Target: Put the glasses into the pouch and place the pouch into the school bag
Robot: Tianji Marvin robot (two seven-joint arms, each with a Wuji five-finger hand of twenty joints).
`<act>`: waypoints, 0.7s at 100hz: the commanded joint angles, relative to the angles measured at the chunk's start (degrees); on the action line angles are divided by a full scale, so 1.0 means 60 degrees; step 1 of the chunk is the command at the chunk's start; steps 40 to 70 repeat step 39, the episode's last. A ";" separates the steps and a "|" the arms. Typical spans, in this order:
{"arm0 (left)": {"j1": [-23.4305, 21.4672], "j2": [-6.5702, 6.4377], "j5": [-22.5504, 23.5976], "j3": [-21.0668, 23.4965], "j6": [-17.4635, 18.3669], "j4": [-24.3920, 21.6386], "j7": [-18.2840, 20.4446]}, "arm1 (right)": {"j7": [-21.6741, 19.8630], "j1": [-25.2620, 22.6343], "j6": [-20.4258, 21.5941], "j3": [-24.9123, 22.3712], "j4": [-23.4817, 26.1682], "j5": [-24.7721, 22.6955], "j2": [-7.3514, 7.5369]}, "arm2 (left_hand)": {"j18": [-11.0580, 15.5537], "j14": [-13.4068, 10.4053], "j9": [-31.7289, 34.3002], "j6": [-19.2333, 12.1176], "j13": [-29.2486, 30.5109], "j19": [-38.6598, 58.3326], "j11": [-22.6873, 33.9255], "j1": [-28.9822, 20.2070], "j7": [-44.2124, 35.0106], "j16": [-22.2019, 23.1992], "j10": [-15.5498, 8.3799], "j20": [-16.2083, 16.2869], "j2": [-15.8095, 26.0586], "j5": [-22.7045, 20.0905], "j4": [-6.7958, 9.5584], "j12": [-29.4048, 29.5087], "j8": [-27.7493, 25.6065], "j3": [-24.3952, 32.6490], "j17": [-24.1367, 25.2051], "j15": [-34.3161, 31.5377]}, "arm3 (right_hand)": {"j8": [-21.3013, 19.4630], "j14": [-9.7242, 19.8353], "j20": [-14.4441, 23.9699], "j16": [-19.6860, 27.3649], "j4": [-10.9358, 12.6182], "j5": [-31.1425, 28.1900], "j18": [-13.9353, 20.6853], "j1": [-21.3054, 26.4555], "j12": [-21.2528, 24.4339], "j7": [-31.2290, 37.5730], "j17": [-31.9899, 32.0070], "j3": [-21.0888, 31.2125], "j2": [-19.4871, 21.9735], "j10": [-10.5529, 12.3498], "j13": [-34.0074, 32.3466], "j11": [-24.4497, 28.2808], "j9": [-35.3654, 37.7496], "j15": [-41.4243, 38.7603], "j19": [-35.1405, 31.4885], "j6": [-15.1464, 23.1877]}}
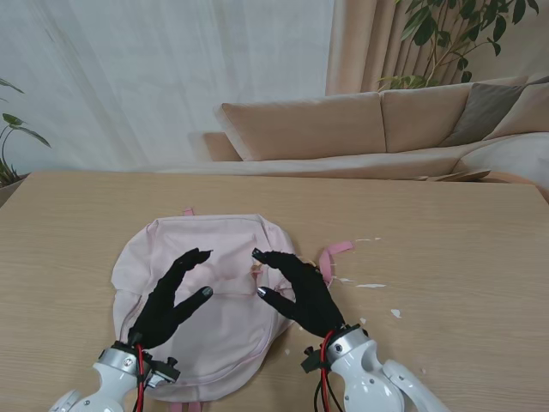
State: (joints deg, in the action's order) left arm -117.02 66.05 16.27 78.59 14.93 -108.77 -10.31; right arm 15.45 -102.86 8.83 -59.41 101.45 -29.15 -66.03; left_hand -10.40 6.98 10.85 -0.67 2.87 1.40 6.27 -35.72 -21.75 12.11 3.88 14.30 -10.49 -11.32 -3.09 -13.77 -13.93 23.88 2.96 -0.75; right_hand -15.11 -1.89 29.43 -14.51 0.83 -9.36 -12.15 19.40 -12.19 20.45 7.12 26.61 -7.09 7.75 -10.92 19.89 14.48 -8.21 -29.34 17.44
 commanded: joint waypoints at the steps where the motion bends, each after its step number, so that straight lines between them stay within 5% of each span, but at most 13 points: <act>1: -0.0102 0.0028 -0.0046 -0.0007 0.0041 -0.0087 0.0190 | -0.0052 -0.0081 -0.0031 0.0050 0.0096 -0.0023 -0.0048 | 0.0487 -0.0418 -0.0325 -0.0462 -0.0212 -0.0262 -0.0152 0.0331 0.0188 -0.0198 -0.0404 -0.0240 0.0275 0.0002 -0.0162 0.0096 0.0088 -0.0091 -0.0025 0.0173 | 0.0121 0.0578 0.0153 0.0151 -0.0105 0.0212 0.0429 -0.0187 0.0082 -0.0198 0.0094 -0.0176 0.0135 0.0325 0.0344 -0.0140 -0.0338 0.0176 0.0238 -0.0040; 70: -0.0100 0.0006 -0.0107 0.0033 0.0040 -0.0117 0.0317 | -0.0135 -0.0023 -0.0161 0.0088 0.0051 -0.0003 -0.0039 | 0.0502 -0.0442 -0.0311 -0.0543 -0.0219 -0.0250 -0.0097 0.0297 0.0207 -0.0264 -0.0381 -0.0375 0.0283 -0.0001 -0.0163 0.0064 0.0086 -0.0104 -0.0027 0.0163 | 0.0091 0.0575 0.0327 0.0141 -0.0078 0.0174 0.0415 -0.0180 0.0082 -0.0119 0.0073 -0.0200 0.0138 0.0307 0.0325 -0.0139 -0.0352 0.0162 0.0283 -0.0061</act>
